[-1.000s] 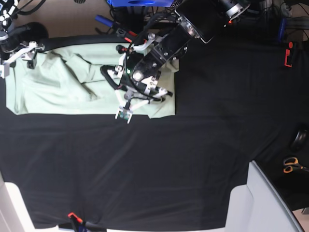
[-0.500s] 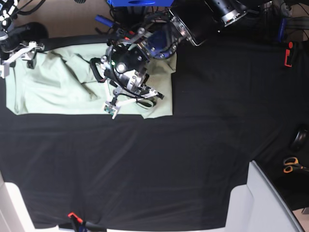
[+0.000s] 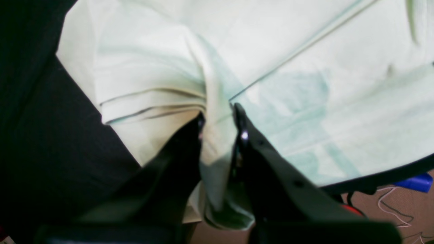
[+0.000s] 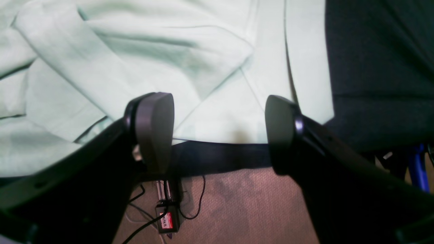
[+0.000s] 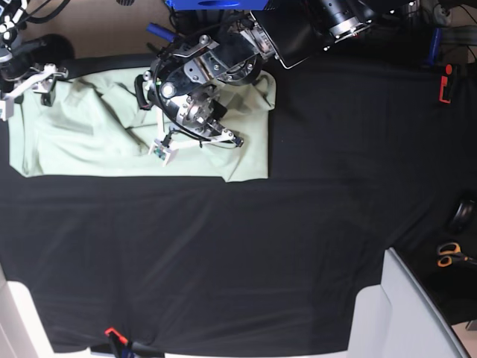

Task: Fold the T-shirt properly
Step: 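Fold the strip end over the shirt body toward the right gripper, then release the fold and raise the left gripper back to its rest spot, then move the right gripper onto the folded shirt and grasp the fold edge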

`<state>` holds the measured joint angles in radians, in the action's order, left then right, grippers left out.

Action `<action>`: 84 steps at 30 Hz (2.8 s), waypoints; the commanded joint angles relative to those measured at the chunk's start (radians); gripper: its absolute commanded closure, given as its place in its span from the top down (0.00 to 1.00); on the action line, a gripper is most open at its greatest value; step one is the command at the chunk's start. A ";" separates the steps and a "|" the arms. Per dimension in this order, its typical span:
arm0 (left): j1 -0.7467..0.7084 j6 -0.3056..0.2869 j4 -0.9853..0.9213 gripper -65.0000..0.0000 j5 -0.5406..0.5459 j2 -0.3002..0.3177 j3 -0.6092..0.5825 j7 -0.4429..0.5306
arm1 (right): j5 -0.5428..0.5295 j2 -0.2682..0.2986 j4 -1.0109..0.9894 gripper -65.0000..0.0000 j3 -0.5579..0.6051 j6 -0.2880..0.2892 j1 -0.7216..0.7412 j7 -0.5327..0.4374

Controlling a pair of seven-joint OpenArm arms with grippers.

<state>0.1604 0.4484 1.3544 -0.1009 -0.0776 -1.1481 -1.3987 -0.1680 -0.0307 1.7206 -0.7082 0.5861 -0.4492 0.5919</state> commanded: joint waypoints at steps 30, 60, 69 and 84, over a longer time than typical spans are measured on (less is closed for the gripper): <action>0.037 0.003 0.204 0.94 -0.009 -0.054 0.010 0.022 | -0.011 0.008 -0.020 0.61 -0.003 0.002 0.003 -0.020; -0.750 -0.009 0.506 0.08 0.344 0.342 1.261 0.540 | 0.628 0.078 0.101 0.61 0.760 -0.004 0.023 -0.031; -0.766 -0.161 0.365 0.08 0.494 0.313 1.356 0.689 | 0.982 -0.062 0.152 0.61 0.873 -0.001 0.028 -0.129; -0.746 -0.161 0.359 0.08 0.496 0.298 1.353 0.686 | 0.974 -0.070 0.164 0.02 1.218 -0.002 0.036 0.015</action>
<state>-0.5789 0.2871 1.6997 0.4004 0.2165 0.2005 -0.7269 0.8120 -0.0746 1.8717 0.4850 0.6018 -0.4103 0.6189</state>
